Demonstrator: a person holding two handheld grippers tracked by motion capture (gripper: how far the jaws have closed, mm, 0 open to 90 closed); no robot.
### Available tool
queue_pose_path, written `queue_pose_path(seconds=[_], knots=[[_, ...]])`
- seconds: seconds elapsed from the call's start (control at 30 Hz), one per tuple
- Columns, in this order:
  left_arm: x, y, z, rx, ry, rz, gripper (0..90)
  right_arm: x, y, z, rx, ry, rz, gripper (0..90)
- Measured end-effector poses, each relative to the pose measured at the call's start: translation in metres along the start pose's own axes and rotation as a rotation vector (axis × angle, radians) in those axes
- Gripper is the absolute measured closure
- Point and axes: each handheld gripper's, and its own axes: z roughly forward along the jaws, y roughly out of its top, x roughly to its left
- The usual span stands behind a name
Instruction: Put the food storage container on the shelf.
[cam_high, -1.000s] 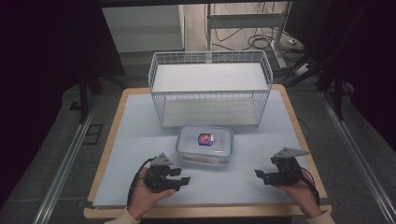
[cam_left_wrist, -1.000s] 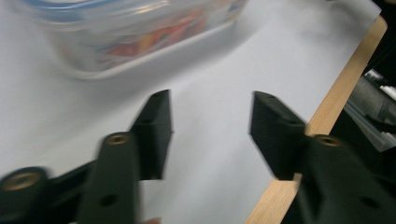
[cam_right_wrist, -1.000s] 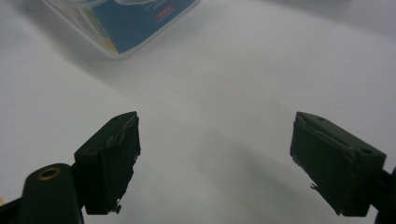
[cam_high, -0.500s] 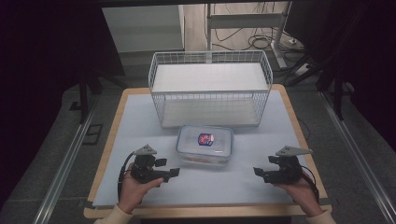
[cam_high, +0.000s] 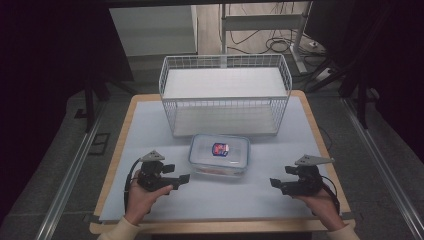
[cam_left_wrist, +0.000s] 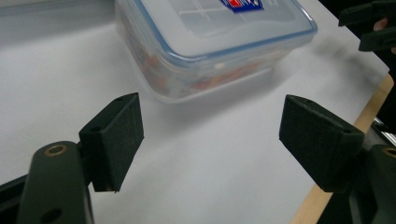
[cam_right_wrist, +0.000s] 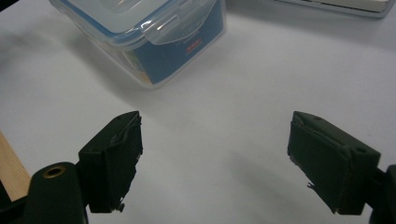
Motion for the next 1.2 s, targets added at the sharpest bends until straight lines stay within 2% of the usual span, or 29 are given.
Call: queue_pose_path(seconds=[0.17,0.27,0.43,0.47,0.63,0.97,1.03,1.2], knots=[[0.004,0.005,0.000,-0.015,-0.012,-0.021,19.5,0.001,0.002,0.003,0.003,0.017,0.008,17.0],[0.011,0.010,-0.001,-0.029,-0.027,-0.050,18.5,0.002,0.007,0.003,-0.006,0.024,0.010,16.8],[0.020,0.018,-0.001,-0.042,-0.021,-0.070,18.5,0.003,0.010,0.003,-0.020,0.037,0.020,16.6],[0.025,0.023,0.003,-0.046,-0.020,-0.082,18.5,0.002,0.011,0.003,-0.018,0.034,0.019,16.5],[0.032,0.032,0.017,-0.026,-0.016,-0.087,18.5,0.001,0.012,0.005,-0.015,0.031,0.022,16.4],[0.036,0.055,0.041,0.004,-0.058,-0.097,17.0,0.001,0.012,0.006,-0.016,0.029,0.023,16.2],[0.039,0.060,0.045,0.004,-0.060,-0.103,16.7,0.001,0.012,0.006,-0.012,0.029,0.024,16.1],[0.047,0.064,0.061,0.041,-0.089,-0.135,16.3,0.000,0.012,0.006,-0.010,0.026,0.022,16.1]])
